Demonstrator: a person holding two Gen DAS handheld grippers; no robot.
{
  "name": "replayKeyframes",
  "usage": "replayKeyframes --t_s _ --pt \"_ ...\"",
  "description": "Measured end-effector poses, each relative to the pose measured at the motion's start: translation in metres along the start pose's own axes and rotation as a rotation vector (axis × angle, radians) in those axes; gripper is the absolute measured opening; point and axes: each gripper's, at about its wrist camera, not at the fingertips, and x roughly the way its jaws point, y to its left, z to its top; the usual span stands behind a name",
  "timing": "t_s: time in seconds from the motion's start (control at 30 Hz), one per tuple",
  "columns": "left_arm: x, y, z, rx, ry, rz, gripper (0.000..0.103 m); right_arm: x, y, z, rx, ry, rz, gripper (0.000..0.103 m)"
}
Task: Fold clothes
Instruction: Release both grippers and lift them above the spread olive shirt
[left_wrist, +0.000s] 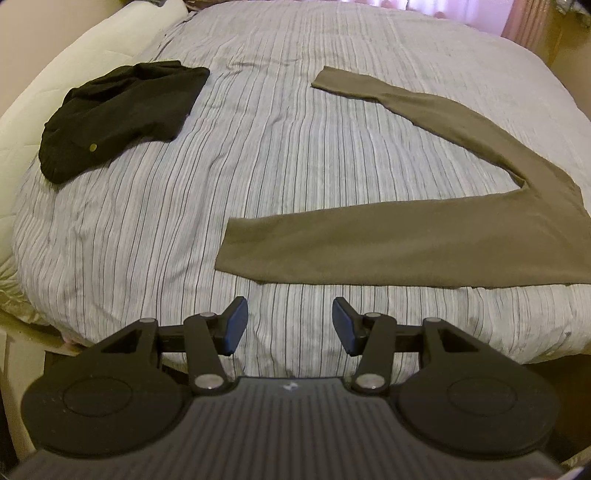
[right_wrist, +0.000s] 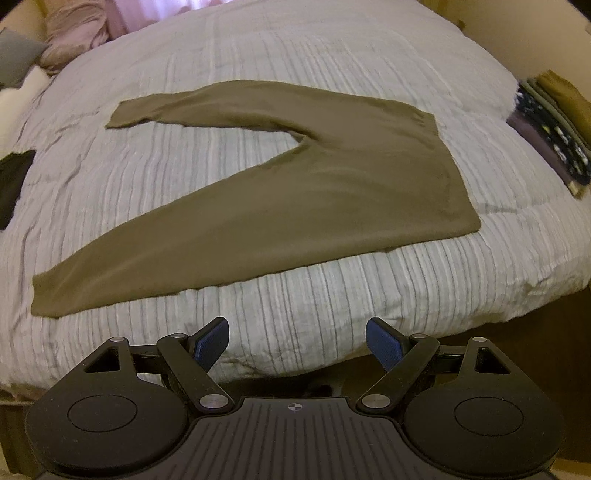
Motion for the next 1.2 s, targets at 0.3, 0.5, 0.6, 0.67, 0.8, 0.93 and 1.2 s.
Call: replayKeyframes --t_s 0.3,0.5,0.6,0.67,0.8,0.93,1.2 --pt "0.004 0.004 -0.007 0.012 0.025 0.009 0.046 0.004 0.009 -0.003 -0.027 0.014 0.011 0.084" --pt "0.006 0.004 -0.003 0.009 0.025 0.026 0.046 0.010 0.009 0.000 -0.034 0.026 0.020 0.084" --pt "0.009 -0.003 0.001 0.021 0.027 0.030 0.046 0.015 0.006 0.004 -0.038 0.025 0.024 0.084" --pt "0.012 -0.010 0.004 0.033 0.036 0.035 0.046 0.018 0.003 0.007 -0.036 0.025 0.028 0.084" --pt "0.016 -0.032 0.015 0.058 0.041 0.038 0.046 0.025 -0.013 0.012 -0.013 0.039 0.036 0.084" --pt "0.020 -0.051 0.026 0.051 0.039 0.057 0.046 0.035 -0.038 0.021 0.016 0.052 0.035 0.084" --pt "0.028 -0.100 0.050 -0.014 0.050 0.110 0.046 0.052 -0.085 0.064 -0.005 0.066 0.043 0.084"
